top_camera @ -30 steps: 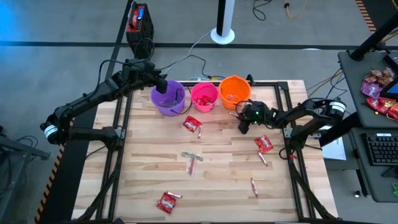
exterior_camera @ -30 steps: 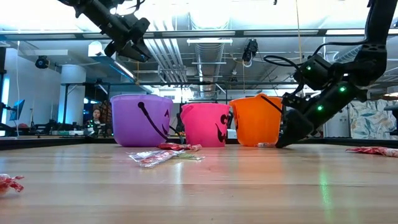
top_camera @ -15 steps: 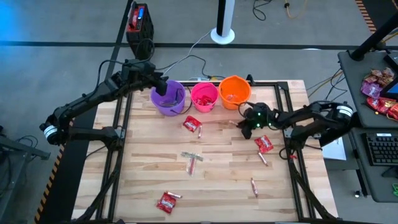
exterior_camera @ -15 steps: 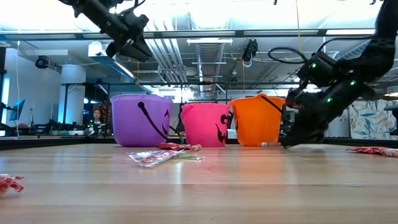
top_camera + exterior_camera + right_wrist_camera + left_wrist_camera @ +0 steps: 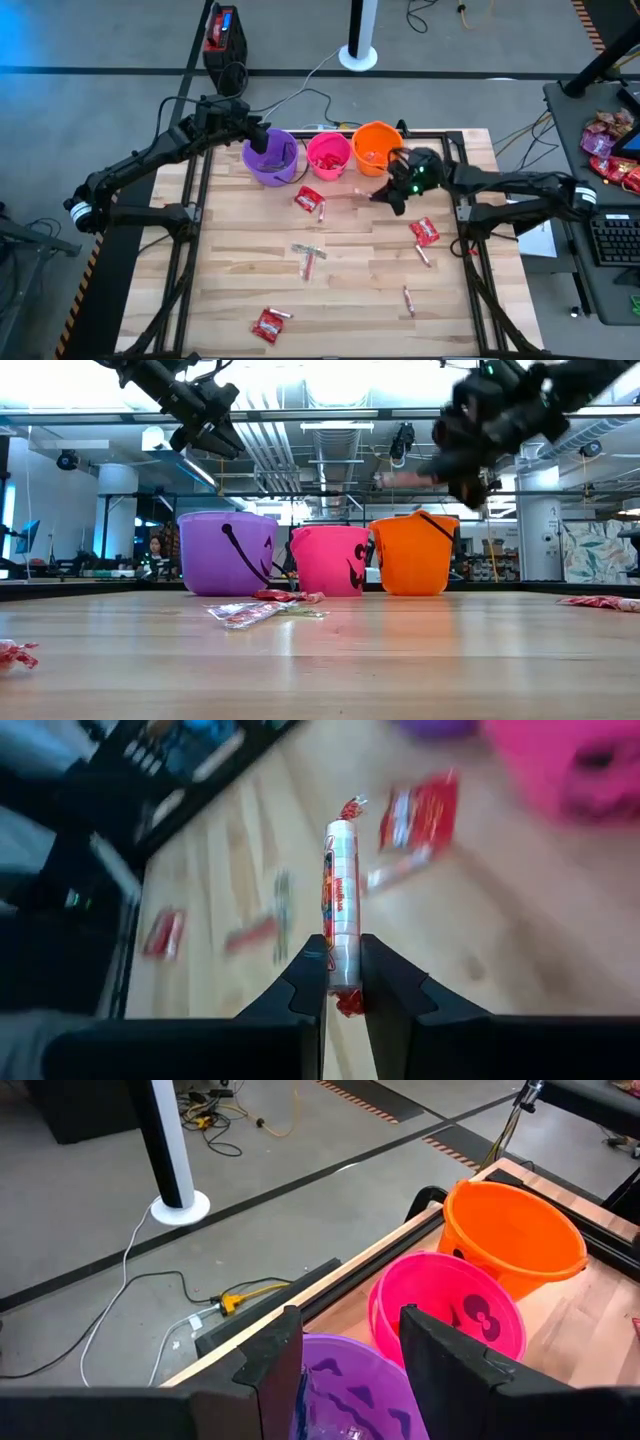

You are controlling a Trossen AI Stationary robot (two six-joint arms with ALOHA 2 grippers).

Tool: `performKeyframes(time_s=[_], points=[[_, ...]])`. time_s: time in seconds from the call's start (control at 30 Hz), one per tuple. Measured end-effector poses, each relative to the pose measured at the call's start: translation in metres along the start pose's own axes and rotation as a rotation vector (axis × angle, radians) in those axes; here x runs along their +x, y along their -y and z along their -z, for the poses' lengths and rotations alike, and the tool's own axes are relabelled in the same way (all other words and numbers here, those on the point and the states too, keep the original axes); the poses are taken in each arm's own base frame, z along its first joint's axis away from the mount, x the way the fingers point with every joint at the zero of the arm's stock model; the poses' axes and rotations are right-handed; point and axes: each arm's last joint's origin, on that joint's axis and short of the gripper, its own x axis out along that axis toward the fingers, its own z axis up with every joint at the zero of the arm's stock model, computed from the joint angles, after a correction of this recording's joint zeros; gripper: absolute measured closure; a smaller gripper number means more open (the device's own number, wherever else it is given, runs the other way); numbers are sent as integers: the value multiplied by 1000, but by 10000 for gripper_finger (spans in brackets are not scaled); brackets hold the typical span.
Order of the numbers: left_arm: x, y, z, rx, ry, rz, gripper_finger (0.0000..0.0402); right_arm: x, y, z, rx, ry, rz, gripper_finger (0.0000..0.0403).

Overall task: Sort candy by brand, put in halloween buckets
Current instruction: Put the transparent candy roll into the orange bucket, then put the green candy into the purple bucket

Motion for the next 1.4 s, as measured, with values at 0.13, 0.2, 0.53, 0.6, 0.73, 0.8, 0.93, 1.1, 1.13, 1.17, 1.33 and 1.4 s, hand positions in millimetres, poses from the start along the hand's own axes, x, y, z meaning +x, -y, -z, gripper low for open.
performKeyframes(time_s=[0.13,0.2,0.53,0.6,0.73,0.8,0.93,1.1,1.13,1.17,1.33,1.4], points=[[0,0,0,0,0,0,249,-12,-12,-42,-21,84,164,369],[0,0,0,0,0,0,249,-15,-12,-63,-57,104,253,369],[0,0,0,-1,0,0,249,-21,41,-147,-73,-160,484,369],[0,0,0,-22,0,0,249,-23,54,-156,-59,-214,487,369],[0,0,-1,-97,11,2,249,-30,75,-164,54,-351,497,369],[0,0,-1,-111,14,3,249,-32,82,-164,85,-413,491,369],[0,0,-2,-91,20,-6,249,-29,90,-163,65,-474,475,369],[0,-1,-2,-73,26,-43,249,-25,94,-162,59,-487,470,321],[0,-1,-2,-80,27,-48,249,-24,94,-162,59,-487,470,308],[0,-1,-2,-85,28,-50,249,-24,94,-162,58,-486,471,296],[0,-1,-2,-88,26,-50,249,-24,94,-163,52,-479,473,255],[0,-1,-1,-88,21,-51,249,-24,94,-163,49,-475,473,245]])
